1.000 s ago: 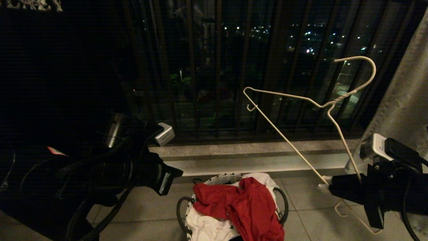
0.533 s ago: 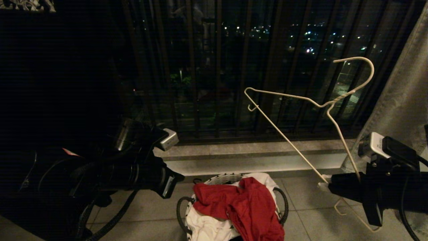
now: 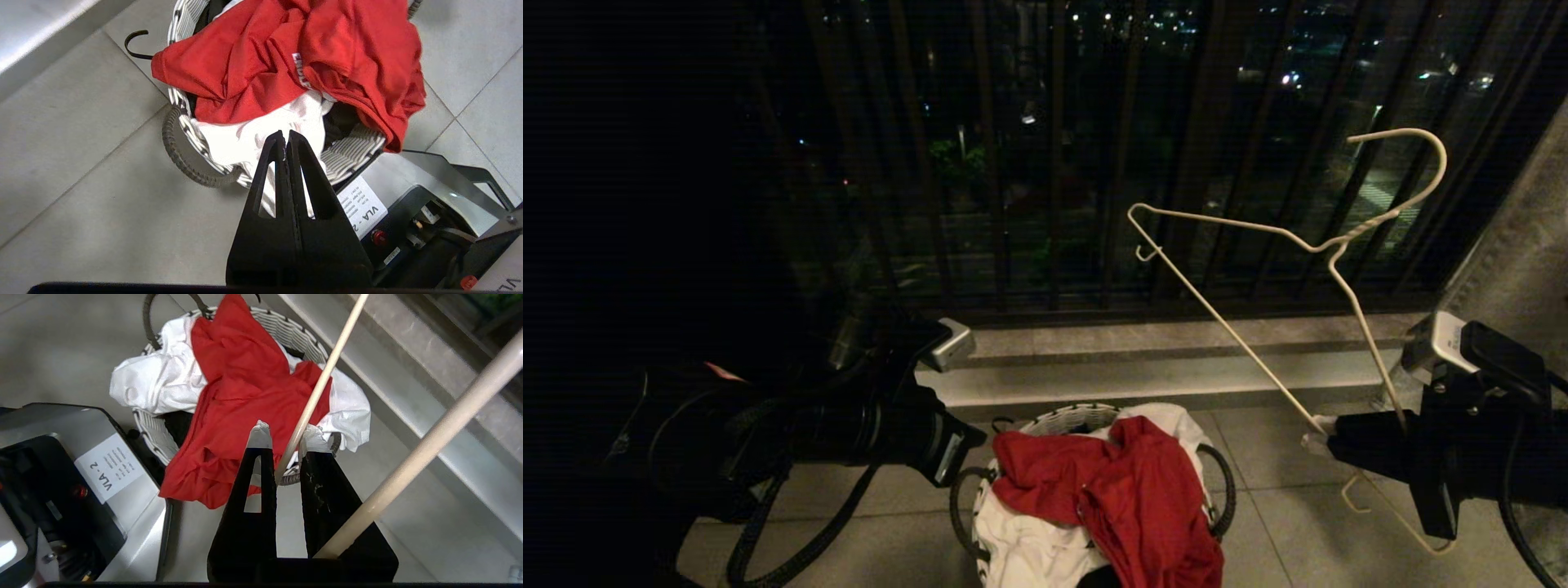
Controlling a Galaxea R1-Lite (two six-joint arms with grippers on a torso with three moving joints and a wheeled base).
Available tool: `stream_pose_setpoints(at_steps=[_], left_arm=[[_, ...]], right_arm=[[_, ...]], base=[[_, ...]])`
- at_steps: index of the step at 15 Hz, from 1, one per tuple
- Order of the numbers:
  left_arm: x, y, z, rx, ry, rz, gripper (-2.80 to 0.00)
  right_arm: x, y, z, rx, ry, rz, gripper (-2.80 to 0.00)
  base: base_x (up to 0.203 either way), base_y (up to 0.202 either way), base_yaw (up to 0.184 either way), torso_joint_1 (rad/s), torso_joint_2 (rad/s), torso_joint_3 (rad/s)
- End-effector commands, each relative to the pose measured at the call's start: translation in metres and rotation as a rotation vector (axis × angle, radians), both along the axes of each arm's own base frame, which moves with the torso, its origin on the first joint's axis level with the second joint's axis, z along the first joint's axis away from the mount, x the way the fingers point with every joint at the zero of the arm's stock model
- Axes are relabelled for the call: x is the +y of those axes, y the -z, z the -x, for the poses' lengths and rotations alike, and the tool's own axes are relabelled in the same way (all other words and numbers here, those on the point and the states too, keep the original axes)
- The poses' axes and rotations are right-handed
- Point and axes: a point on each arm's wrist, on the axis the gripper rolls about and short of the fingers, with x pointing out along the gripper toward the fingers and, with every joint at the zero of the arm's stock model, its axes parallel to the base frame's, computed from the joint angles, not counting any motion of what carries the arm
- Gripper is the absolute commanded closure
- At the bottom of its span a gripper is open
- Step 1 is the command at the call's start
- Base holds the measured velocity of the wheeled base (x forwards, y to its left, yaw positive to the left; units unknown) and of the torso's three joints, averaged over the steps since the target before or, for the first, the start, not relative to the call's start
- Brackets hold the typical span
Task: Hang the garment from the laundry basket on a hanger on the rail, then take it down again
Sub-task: Pick up clothes from the basket
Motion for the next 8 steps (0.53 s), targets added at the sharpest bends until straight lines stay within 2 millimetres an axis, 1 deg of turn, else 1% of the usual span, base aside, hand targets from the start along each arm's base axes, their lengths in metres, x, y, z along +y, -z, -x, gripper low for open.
stream_pose_setpoints(at_steps=[1, 2, 8], left_arm=[[-0.0024, -0.0015, -0.0008, -0.006, 0.007, 0.005, 0.00], [-0.0040, -0.0044, -0.0036, -0.014, 0.006, 0.015, 0.00], [-0.0068, -0.0045, -0.0074, -0.015, 0.008, 0.020, 0.00]], right_arm=[[-0.0006, -0.0040, -0.0006, -0.010, 0.006, -0.011, 0.00], [-0.0012, -0.0054, -0.0008, -0.011, 0.013, -0.017, 0.00], [-0.0042, -0.0091, -0.0009, -0.024, 0.030, -0.022, 0.00]], base=[[0.000, 0.000, 0.000, 0.006, 0.01, -0.198], [0.000, 0.000, 0.000, 0.003, 0.00, -0.206], [0.000, 0.000, 0.000, 0.005, 0.00, -0.199]])
